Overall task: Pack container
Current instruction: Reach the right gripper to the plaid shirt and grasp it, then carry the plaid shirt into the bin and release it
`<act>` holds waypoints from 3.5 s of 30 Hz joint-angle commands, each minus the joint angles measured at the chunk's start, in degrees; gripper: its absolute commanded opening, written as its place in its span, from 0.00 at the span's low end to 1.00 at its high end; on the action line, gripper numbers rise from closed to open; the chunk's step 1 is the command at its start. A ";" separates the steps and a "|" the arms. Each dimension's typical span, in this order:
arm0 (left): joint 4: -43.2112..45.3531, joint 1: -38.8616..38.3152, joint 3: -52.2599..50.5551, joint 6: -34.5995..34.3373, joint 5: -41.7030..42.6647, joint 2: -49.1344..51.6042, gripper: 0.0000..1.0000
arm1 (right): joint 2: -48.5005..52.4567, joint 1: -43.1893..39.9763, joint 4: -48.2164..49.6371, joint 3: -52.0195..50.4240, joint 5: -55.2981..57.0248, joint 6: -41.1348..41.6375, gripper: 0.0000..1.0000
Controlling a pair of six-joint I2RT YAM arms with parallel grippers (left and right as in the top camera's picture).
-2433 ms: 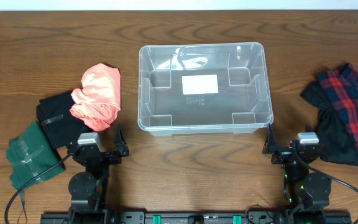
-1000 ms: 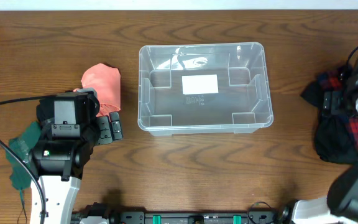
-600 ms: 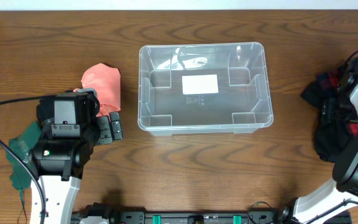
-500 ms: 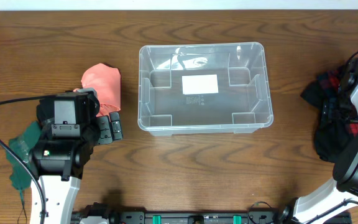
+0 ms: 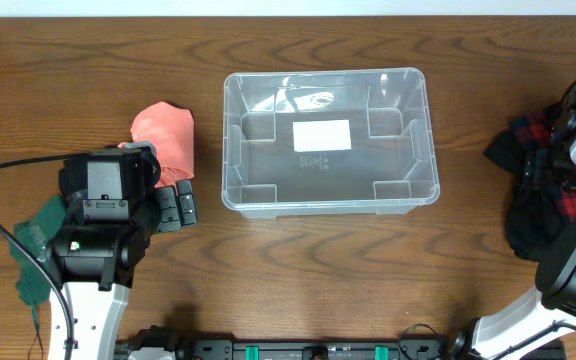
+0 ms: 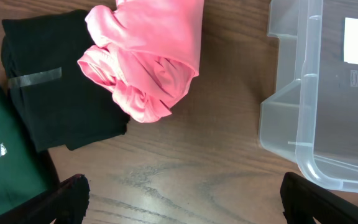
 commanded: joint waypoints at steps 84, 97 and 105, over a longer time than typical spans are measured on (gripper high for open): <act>0.00 -0.22 1.27 0.26 -0.04 0.07 0.98 | -13.18 51.56 -4.15 18.86 -0.63 3.69 0.99; 0.02 -0.22 1.27 0.24 -0.04 0.07 0.98 | -12.57 14.84 -12.72 12.48 -10.05 2.03 0.99; 0.00 -0.22 1.27 -0.17 -0.04 0.07 0.98 | -1.88 10.12 -4.90 -2.25 -9.33 7.23 0.99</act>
